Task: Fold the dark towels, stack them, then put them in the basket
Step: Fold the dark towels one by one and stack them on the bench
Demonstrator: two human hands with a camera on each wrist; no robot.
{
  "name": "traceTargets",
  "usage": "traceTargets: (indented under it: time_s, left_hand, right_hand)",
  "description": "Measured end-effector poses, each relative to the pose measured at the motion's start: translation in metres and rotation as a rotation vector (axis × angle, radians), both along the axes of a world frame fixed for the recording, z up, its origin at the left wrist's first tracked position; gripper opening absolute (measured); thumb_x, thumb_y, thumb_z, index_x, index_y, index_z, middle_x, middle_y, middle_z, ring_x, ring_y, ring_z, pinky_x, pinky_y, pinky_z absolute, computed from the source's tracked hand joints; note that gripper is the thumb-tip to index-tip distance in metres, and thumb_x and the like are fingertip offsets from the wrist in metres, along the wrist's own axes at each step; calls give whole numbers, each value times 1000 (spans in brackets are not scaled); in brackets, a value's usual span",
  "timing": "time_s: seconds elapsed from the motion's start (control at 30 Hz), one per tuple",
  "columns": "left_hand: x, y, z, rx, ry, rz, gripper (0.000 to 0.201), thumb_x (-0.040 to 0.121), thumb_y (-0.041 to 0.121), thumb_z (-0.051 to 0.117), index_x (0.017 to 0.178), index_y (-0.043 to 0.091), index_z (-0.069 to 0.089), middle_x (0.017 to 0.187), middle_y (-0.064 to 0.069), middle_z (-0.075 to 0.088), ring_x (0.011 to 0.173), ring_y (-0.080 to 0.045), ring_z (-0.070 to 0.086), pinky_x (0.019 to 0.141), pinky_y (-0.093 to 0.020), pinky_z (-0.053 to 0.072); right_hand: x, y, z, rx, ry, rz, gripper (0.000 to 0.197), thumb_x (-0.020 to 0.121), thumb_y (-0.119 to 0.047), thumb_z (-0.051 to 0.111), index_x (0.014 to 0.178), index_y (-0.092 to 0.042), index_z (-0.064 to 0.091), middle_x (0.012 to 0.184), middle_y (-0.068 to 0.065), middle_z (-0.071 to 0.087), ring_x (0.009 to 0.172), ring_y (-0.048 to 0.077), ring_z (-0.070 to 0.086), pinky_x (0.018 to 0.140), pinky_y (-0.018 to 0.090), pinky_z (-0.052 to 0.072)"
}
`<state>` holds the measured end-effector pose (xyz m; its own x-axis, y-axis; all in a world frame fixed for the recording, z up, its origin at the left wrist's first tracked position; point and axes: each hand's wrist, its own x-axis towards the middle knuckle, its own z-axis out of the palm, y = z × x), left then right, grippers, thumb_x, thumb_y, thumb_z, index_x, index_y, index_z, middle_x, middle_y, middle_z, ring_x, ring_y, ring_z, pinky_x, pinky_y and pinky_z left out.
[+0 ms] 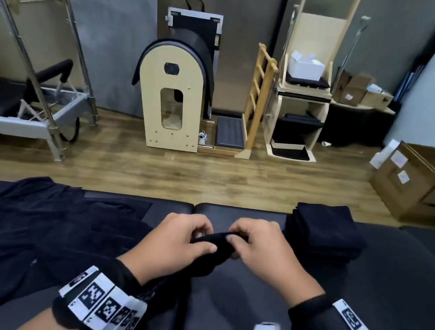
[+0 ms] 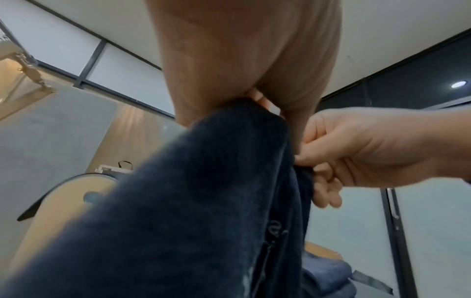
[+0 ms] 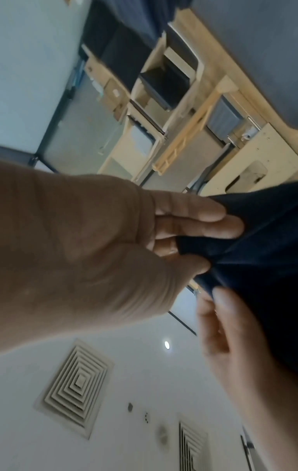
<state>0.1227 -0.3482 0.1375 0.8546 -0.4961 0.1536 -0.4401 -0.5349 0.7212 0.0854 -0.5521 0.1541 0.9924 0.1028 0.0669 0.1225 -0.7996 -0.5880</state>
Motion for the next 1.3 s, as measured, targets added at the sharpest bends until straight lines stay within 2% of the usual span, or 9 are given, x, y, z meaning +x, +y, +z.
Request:
traceTargets:
  time_s: [0.33,0.5,0.67,0.77,0.87,1.0,1.07,1.17,1.3]
  left_hand:
    - [12,53,36,144,130,103,21,78,27,85,72,19,66,68,3,69,59,-4,61,58,-25,48]
    - [2,51,63,-205,188,37,29,73,11,86,73,6,57,64,7,59,59,-2,52,57,-14,43]
    - [-7,49,65,-443,413,-73,28,73,32,83,74,15,60,72,-11,52,64,-17,44,55,-22,36]
    - [-13,54,66,-414,527,-150,23,74,19,84,75,11,63,70,-11,56,60,-15,48,53,-20,40]
    - [-9,55,74,-42,405,-141,16,79,9,83,74,12,68,67,0,61,59,-6,51,56,-17,41]
    - [21,49,71,531,115,-25,20,85,20,77,75,20,60,69,7,62,58,-3,53,58,-22,45]
    - [44,44,66,596,85,18,17,90,15,69,81,17,55,72,1,64,51,-9,63,54,-34,54]
    - [92,35,72,463,154,107,9,94,2,58,89,6,52,70,-14,67,47,-21,69,44,-34,54]
    - [170,35,125,499,-399,245,18,85,2,60,94,8,74,91,-16,74,85,-35,71,76,-38,57]
  right_hand:
    - [4,-71,7,-57,-87,-170,20,98,-28,59,80,-21,54,71,0,66,75,25,69,71,42,56]
    - [-4,-96,12,-150,-93,-123,19,96,-32,65,78,-27,58,62,-6,62,74,18,60,67,37,52]
    - [-20,-120,32,-69,253,54,13,92,-28,70,80,-28,71,69,0,73,57,8,69,68,28,55]
    - [-35,-133,49,32,539,241,5,87,-20,78,82,-21,76,63,3,68,54,13,60,55,23,46]
    - [-35,-141,53,8,656,287,7,86,-16,78,80,-19,77,63,3,64,55,16,57,52,25,47]
    - [-7,-131,38,-6,639,97,9,90,-14,74,82,-10,73,59,11,68,56,23,68,47,29,51]
    - [21,-120,31,-17,610,8,12,93,-13,70,83,-7,67,61,15,71,61,30,73,47,32,55]
    - [76,-101,30,-63,519,-168,13,94,-10,68,83,-9,61,64,16,73,66,33,76,63,42,63]
    - [147,-84,85,-314,96,-323,15,90,-17,70,81,-4,74,82,16,76,84,32,74,72,31,57]
